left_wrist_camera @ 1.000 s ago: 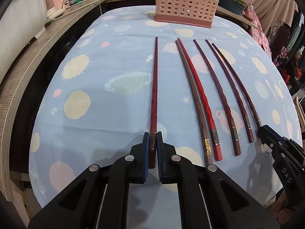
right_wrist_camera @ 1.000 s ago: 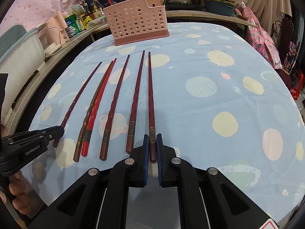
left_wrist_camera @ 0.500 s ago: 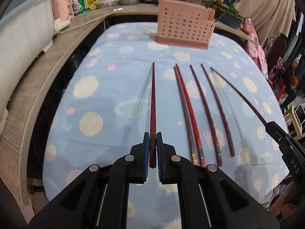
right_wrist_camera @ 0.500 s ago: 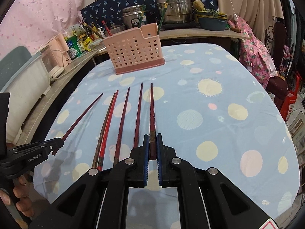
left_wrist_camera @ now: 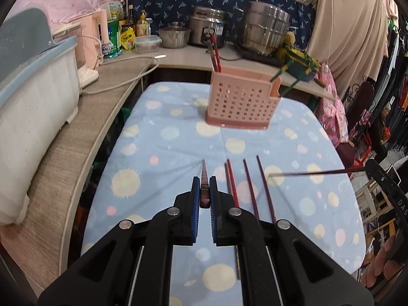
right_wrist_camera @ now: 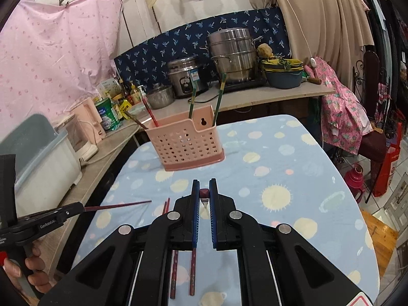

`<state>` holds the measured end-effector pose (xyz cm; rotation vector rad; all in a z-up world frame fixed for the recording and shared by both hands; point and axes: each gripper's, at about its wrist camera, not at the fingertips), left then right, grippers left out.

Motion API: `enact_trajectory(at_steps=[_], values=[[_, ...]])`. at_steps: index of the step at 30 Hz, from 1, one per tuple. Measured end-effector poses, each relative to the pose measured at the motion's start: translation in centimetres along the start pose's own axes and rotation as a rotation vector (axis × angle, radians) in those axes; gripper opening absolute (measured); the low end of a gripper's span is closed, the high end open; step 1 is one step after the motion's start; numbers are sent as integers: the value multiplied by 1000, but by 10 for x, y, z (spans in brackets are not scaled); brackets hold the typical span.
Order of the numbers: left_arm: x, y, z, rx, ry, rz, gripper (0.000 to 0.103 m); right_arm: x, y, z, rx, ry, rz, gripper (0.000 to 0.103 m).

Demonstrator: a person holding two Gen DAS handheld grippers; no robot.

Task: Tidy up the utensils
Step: 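Lift both held chopsticks and carry them up over the pink holder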

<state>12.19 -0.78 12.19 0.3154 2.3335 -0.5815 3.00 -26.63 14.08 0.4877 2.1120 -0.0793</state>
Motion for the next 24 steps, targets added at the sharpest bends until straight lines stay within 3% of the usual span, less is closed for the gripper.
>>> enact_trajectory(at_steps=[9,16,24], values=[[-52,0,0,36,-63,-14,7,-37,-6,14,-22,-29,60,7],[-93,-5,-2,67,-117,-10,7,-74,-7,10,-43,-99,95,7],[-158,-24,-22,123,-248,11,7,-138,1,11,-120,-199,154,7]])
Point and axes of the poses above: each gripper's, at about its wrist camera, not at the fingertips, and z roughly the way its jaws point, y to its left, x to its underside, and after that the axes turned 15 degrees about x, right-handed
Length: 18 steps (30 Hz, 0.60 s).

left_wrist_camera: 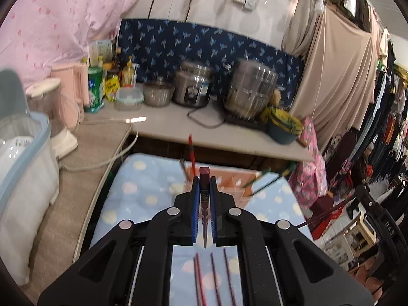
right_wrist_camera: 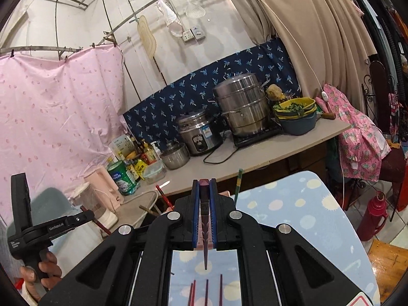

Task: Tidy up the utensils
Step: 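Lift both held chopsticks and carry them up over the pink holder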

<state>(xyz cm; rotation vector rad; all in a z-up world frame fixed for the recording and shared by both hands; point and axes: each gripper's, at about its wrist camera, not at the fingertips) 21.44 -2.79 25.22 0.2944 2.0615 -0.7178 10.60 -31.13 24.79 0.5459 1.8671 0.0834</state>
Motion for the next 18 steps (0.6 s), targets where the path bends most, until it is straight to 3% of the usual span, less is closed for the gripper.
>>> enact_trajectory(at_steps=[6,13,18], values=[[-48,-15,14,29,-129,37,7,-37,28,24,-18,-60,-10,7],[-79,-21,54,16,-174,64,7,-64,55,69,-18,-79,-38,7],[-83,-17,80,22,-173,63,7,-61,68,101,-9,-61,-66,7]])
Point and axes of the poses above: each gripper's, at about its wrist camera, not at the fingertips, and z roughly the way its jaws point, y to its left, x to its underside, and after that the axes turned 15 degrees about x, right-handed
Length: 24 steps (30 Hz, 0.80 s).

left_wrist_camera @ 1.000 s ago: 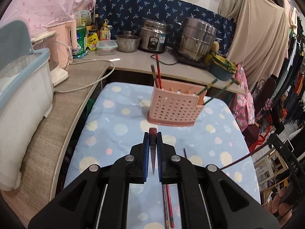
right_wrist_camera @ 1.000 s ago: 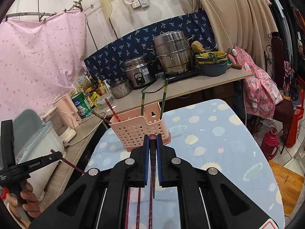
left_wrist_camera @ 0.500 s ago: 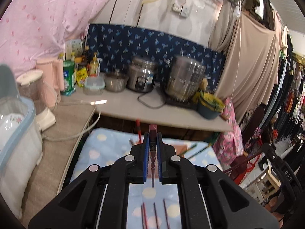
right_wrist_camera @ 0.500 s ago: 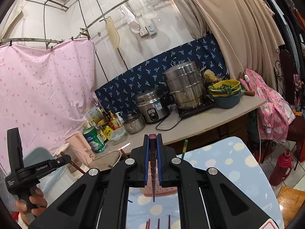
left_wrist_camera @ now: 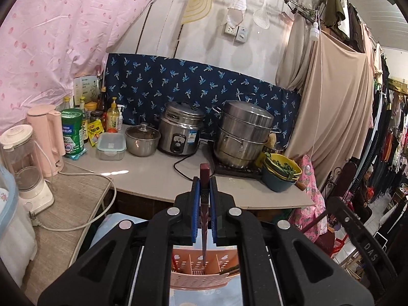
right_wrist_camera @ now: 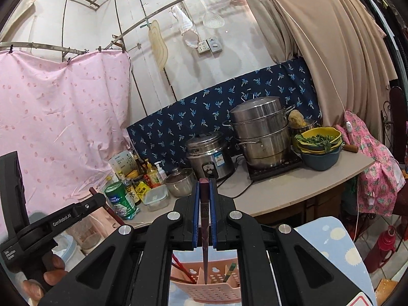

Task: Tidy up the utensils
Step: 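Lift both held chopsticks and carry them up over the pink holder, then lower the chopsticks into the pink holder and open both tools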

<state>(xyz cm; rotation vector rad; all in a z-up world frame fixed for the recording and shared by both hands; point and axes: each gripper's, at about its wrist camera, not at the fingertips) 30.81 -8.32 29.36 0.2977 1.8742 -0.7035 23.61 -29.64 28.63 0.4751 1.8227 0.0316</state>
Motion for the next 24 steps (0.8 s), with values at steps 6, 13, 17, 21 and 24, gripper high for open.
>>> enact_trajectory(at_steps=[6,13,17,21,24], values=[[23,11,33,-19,67,3,7,28,4,38,22,73,-38,7],[52,28,55,-38,143,-19,7,56,2,60,43,140,-68,7],[62,34,59,-45,162,-26,7,68,2,67,50,173,-86,7],[66,34,57,-46,164,-27,8,73,2,65,57,175,-94,12],[68,32,52,-58,163,-17,13,72,2,60,54,172,-92,12]])
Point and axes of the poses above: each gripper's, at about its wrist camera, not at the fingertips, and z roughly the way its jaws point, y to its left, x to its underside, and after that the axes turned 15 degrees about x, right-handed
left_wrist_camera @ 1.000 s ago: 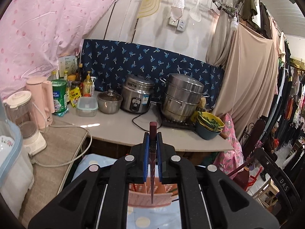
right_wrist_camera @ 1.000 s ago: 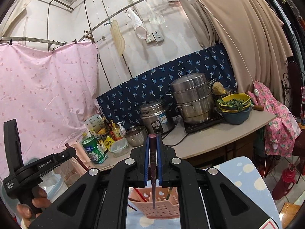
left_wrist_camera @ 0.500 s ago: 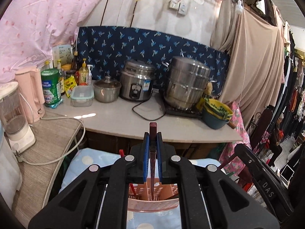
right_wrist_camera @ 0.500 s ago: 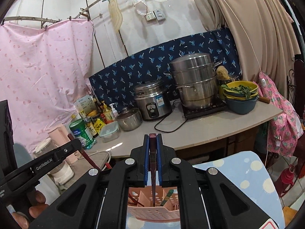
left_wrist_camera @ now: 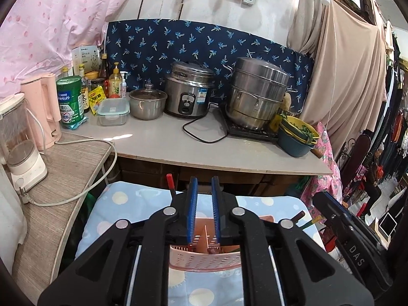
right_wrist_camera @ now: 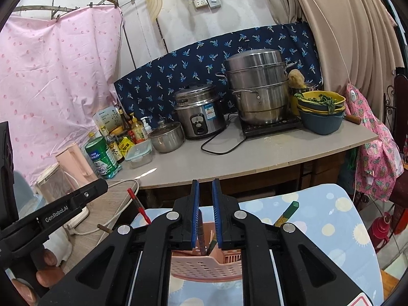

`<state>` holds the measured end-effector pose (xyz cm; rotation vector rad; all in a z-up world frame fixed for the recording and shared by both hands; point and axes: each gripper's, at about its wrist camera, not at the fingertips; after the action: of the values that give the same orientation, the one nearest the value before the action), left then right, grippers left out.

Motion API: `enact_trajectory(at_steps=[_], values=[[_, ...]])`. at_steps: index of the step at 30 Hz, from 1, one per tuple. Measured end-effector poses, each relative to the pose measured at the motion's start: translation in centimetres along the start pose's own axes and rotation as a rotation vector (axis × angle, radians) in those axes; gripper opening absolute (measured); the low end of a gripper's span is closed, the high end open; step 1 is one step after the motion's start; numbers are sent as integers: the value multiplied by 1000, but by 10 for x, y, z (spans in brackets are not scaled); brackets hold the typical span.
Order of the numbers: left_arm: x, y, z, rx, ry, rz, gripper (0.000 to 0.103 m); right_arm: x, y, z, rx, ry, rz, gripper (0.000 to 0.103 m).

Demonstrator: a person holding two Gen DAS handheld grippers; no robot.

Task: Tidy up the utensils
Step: 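Lower the chopsticks into the pink holder and open both tools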

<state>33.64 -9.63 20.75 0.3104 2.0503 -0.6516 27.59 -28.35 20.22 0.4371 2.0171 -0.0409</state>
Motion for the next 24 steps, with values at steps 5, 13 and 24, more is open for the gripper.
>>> enact_trajectory(at_steps=[5,13,24], values=[[6,-6,-13,-10,-7,17,27,3,-1,-17,-7,-16,3,15],[26,-23,-41,-48,0,81,34,21,3,-53,-13,-30,-31,24],[62,-32,-83,-102,38,103,36,63,3,-103,13,-18,-73,25]])
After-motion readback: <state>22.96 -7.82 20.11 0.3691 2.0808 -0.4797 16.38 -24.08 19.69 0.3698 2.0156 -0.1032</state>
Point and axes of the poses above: each gripper's, at about its wrist camera, not at the fingertips, and z roughly the way its jaws point, y to its left, x to its underside, and after that the axes turned 15 degrees about x, right-handed
